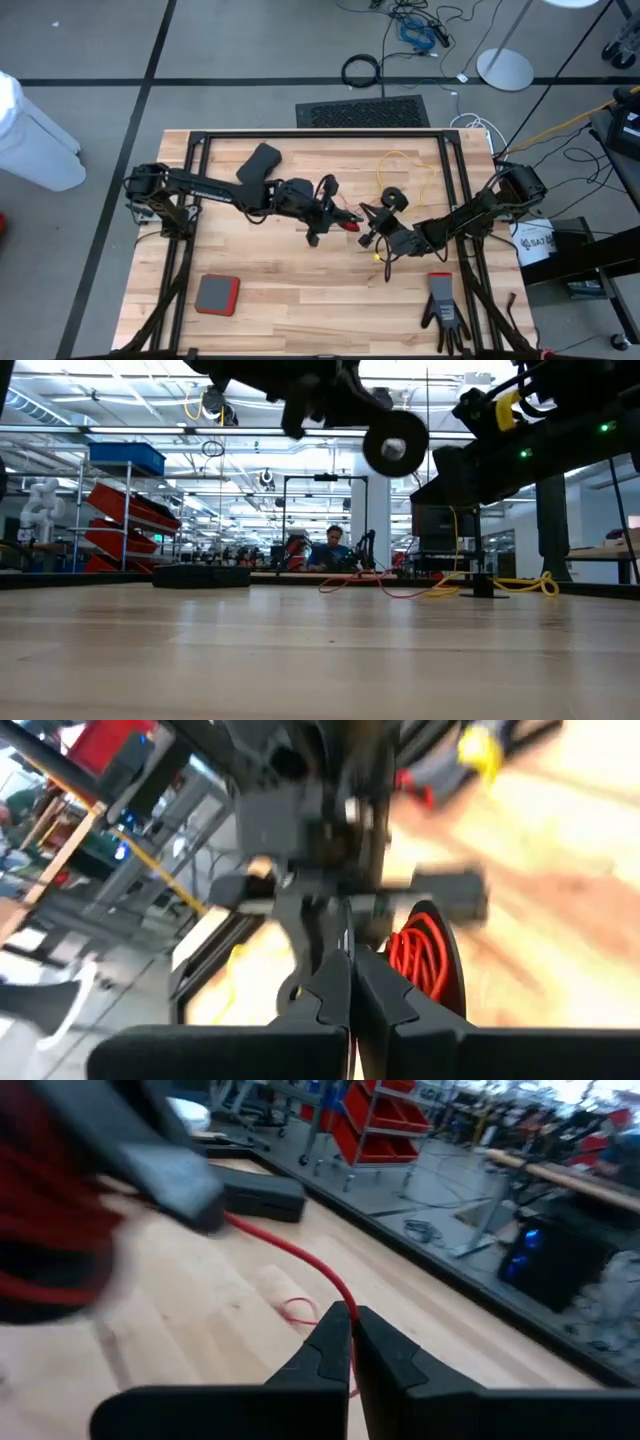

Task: Coil cords
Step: Coil the red wire onto the black spool

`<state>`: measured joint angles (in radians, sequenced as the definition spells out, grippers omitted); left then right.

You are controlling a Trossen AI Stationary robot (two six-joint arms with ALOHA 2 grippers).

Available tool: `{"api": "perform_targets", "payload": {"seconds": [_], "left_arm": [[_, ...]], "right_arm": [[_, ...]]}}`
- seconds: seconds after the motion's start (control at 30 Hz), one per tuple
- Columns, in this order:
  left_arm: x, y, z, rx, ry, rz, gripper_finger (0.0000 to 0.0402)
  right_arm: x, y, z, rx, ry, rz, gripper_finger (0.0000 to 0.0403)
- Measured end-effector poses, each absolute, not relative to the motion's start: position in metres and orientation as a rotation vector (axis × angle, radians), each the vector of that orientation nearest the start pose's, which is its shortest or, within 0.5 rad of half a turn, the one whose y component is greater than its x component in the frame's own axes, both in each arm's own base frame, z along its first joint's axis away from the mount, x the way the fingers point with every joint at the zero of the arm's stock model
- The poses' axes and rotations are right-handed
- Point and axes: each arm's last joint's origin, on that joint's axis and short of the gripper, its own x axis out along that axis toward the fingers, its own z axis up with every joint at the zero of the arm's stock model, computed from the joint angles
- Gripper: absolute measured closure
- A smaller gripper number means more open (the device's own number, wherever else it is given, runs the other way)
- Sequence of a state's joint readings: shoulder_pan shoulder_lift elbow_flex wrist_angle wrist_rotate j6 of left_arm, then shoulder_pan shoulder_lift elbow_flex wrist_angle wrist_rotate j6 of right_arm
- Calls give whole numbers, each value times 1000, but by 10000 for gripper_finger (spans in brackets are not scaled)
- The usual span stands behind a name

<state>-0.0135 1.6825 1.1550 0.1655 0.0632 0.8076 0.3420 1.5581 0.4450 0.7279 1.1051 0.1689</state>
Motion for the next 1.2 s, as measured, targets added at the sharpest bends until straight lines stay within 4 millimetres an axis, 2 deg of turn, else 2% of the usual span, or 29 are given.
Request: {"api": "perform_targets", "payload": {"seconds": [0.33,0.53,0.67,0.9,1.07,1.2], "left_arm": [[380,0,250,989,463,-120,401],[386,3,234,1090,545,-73,401],[396,5,223,1131,561,25,401],[408,8,218,1112,476,160,401],[412,17,232,1011,343,273,401],[412,22,235,985,327,311,401]], "right_arm": [[250,60,144,-42,228,-703,403],[251,58,144,-13,220,-689,403],[254,57,148,20,192,-652,403],[256,53,152,59,148,-660,403],[257,52,159,58,91,-698,402],[258,52,163,32,67,-702,402]]}}
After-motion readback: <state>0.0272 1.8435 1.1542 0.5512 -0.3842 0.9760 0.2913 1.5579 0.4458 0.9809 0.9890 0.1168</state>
